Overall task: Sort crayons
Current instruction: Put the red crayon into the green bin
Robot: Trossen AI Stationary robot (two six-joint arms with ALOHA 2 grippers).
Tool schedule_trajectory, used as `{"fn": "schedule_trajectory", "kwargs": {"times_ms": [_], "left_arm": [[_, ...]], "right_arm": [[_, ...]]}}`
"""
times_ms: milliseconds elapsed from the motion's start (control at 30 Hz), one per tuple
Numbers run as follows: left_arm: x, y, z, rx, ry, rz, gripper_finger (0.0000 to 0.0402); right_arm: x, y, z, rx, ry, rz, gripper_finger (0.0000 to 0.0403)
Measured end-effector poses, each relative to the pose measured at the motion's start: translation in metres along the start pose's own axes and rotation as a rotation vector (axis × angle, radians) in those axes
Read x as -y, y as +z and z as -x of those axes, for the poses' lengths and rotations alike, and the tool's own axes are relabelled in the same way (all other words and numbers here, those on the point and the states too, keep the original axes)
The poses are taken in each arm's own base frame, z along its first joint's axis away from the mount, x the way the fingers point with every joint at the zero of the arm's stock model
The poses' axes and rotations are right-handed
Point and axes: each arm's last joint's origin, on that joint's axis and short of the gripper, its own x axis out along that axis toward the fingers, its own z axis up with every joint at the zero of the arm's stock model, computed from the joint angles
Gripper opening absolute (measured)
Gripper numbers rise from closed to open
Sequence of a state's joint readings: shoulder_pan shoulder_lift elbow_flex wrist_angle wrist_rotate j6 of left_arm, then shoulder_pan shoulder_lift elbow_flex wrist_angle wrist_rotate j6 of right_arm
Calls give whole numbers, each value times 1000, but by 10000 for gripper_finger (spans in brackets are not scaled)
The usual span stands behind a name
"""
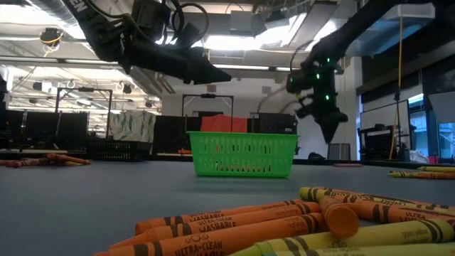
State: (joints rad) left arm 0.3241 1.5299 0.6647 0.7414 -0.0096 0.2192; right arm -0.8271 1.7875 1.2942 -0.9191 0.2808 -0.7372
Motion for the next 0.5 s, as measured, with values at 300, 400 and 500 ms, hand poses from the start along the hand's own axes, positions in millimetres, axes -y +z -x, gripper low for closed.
{"fn": "schedule_trajectory", "kwargs": {"times_ms": [300,400,500], "left_arm": [[0,0,0,0,0,1,119],[0,-1,0,-8,-2,5,119],[0,-1,0,-11,-3,5,119]], "right_arm": [[-19,5,39,135,10,-25,1],[-21,-4,35,47,38,-128,11],[-35,-16,27,-61,140,-173,41]]}}
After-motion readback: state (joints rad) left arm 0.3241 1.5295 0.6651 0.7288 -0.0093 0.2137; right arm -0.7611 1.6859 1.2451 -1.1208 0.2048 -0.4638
